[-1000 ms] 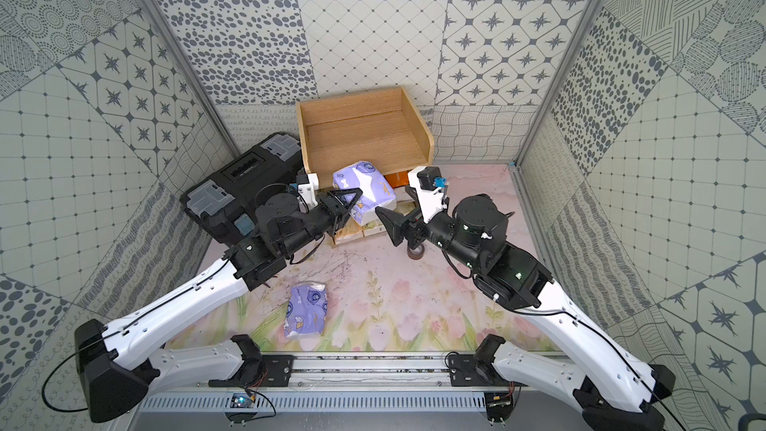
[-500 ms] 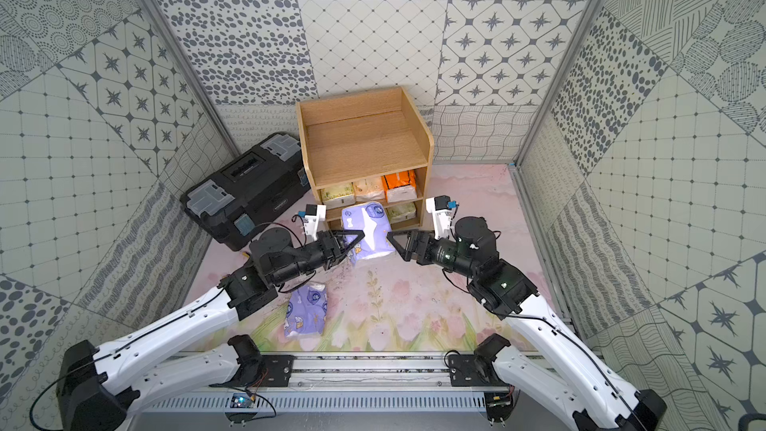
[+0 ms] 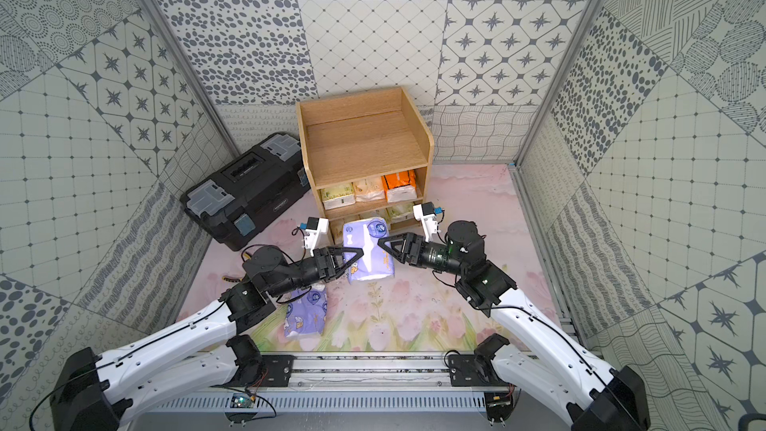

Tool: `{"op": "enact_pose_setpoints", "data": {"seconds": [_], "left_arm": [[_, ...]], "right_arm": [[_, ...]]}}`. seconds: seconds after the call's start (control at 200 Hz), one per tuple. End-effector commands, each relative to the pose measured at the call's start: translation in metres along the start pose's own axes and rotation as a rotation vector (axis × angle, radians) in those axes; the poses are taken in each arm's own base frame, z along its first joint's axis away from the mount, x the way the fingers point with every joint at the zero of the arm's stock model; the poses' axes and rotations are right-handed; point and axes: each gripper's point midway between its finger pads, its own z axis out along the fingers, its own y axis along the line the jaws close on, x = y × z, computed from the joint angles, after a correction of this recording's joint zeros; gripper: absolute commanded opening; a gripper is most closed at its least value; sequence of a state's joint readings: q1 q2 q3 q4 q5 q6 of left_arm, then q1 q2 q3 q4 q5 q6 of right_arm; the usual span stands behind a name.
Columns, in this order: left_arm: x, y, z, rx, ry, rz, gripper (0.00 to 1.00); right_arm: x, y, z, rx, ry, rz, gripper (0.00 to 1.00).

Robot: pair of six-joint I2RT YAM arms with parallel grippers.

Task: Remove the tissue boxes from the shelf
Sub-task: Pick up a box of tissues from the shelf, then move the box of tissues to the center of the board.

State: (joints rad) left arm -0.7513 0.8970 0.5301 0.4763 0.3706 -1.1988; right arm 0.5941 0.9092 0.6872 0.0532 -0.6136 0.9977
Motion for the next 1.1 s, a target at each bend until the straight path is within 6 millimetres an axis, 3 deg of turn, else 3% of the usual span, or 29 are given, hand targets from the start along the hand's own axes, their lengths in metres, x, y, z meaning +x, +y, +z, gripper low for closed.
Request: {"op": "enact_pose_setpoints", "data": {"seconds": [0.0, 0.225, 0.33, 0.41, 0.5, 0.555, 0.61, 0.665, 0.826, 0.946, 1.096], "left_arm": [[0.0, -0.045, -0.006, 0.185, 0.003, 0.129, 0.24], [0.004, -0.037, -0.001, 0.164, 0.02, 0.121, 0.27], [0.006, -0.03, 0.002, 0.13, 0.03, 0.113, 0.35], [0.005, -0.023, 0.002, 0.095, 0.023, 0.103, 0.49], [0.002, -0.012, -0.002, 0.042, -0.007, 0.087, 0.76], [-0.001, -0.004, -0.008, -0.006, -0.04, 0.076, 0.87], [-0.007, 0.01, -0.017, -0.091, -0.091, 0.056, 0.92], [-0.012, 0.028, -0.031, -0.197, -0.146, 0.029, 0.93], [-0.021, 0.077, -0.089, -0.487, -0.324, -0.056, 0.93], [-0.018, 0.099, -0.123, -0.608, -0.39, -0.072, 0.93], [-0.01, 0.117, -0.146, -0.687, -0.422, -0.1, 0.92]], "right_arm": [[-0.004, 0.021, 0.002, -0.119, 0.0, -0.018, 0.67], [0.001, 0.016, 0.007, -0.154, 0.006, 0.014, 0.46], [0.002, 0.015, 0.006, -0.155, 0.003, 0.012, 0.36], [0.004, 0.01, 0.005, -0.144, -0.004, 0.015, 0.28], [0.007, 0.001, 0.003, -0.113, -0.016, 0.023, 0.25], [0.01, -0.008, 0.001, -0.079, -0.021, 0.027, 0.23], [0.011, -0.014, -0.002, -0.05, -0.032, 0.026, 0.21], [0.021, -0.034, -0.004, 0.006, -0.029, 0.042, 0.2], [0.045, -0.069, -0.004, 0.138, -0.016, 0.05, 0.16], [0.069, -0.088, 0.007, 0.215, 0.009, 0.04, 0.16], [0.09, -0.1, 0.028, 0.265, 0.004, 0.033, 0.17]]}}
